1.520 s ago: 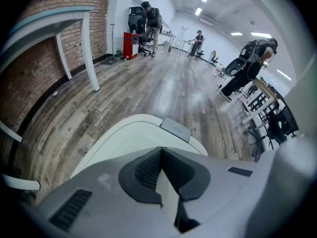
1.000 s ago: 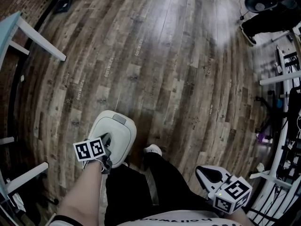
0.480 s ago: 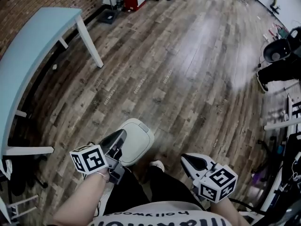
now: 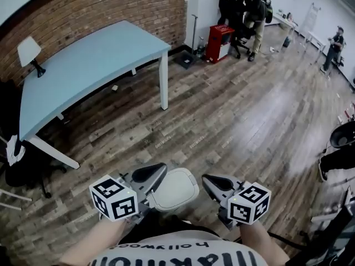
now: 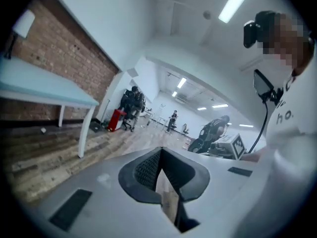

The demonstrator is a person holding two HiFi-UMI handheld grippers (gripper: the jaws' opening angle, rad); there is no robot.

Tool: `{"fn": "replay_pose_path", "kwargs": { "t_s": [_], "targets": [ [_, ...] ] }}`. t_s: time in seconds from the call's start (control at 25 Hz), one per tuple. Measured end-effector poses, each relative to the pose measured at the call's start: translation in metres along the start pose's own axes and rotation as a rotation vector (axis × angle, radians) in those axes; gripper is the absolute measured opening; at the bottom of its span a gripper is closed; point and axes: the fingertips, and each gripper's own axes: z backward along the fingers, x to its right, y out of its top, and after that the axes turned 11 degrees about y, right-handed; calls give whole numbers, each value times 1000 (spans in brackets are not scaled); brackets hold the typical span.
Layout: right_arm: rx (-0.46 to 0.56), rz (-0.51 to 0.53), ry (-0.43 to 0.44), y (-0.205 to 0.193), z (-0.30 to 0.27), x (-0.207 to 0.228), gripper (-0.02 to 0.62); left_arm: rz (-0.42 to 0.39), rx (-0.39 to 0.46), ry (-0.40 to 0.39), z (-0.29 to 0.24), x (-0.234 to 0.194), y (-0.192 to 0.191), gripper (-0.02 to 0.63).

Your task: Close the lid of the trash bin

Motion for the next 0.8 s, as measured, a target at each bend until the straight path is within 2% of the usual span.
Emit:
{"fn": "replay_pose_path", "kwargs": {
  "t_s": [0.12, 0.24, 0.48, 0.6, 0.8],
  "targets": [
    [31, 45, 102, 33, -18, -5, 9, -83, 94, 107, 17, -13, 21, 8],
    [44, 106, 137, 56, -28, -5, 9, -72, 154, 180, 32, -24, 29, 7],
    [22, 137, 197, 61, -40, -9, 9, -73, 152, 273, 61, -39, 9, 7],
    [-21, 170, 202, 59, -47, -11, 9, -36, 155, 305, 72, -45, 0, 6],
    [-41, 177, 192, 58, -50, -6, 9, -24, 153, 342, 84, -55, -6, 7]
  ]
}}
